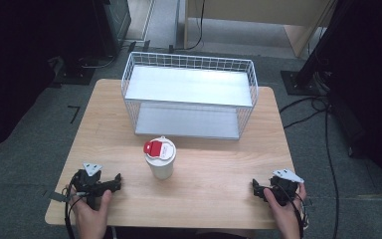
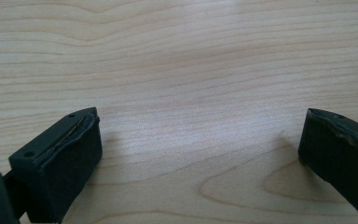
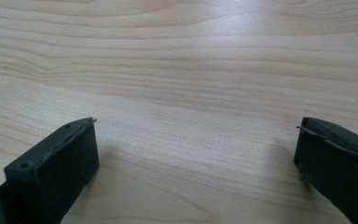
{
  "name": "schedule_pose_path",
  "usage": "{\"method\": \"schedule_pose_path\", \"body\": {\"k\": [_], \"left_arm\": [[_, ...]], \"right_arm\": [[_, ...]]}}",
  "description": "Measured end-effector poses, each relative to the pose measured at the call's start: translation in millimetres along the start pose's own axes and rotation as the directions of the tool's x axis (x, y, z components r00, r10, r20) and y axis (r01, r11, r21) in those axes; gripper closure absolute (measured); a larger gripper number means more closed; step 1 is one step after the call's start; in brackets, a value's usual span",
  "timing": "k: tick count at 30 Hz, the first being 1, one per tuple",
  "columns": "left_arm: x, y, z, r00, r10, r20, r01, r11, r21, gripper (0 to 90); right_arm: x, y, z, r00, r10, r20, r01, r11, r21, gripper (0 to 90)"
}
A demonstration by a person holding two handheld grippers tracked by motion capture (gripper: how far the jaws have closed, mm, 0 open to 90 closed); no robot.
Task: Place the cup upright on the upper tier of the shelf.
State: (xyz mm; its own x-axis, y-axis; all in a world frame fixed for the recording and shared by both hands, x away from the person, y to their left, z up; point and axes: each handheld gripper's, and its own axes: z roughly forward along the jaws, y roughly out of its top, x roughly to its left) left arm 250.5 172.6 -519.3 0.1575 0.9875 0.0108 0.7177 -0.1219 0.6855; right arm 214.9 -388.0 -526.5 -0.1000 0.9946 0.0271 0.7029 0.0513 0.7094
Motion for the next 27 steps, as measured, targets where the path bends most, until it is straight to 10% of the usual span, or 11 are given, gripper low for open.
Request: {"method": "schedule_pose_path", "body": {"k": [13, 27], "left_arm": [[-0.1, 0.6, 0.8, 1.0000, 0.003, 0.004, -0.003, 1.0000, -0.002, 0.0], [0.5, 0.2, 0.3, 1.0000, 0.007, 0.006, -0.007, 1.0000, 0.000, 0.0]], "right_arm": [[12.8, 1.8, -6.5, 0.9995, 0.029, -0.008, -0.029, 0.999, -0.012, 0.0], [67.3, 16.8, 0.7, 0.9903, -0.084, -0.111, 0.077, 0.995, -0.058, 0.0]]}}
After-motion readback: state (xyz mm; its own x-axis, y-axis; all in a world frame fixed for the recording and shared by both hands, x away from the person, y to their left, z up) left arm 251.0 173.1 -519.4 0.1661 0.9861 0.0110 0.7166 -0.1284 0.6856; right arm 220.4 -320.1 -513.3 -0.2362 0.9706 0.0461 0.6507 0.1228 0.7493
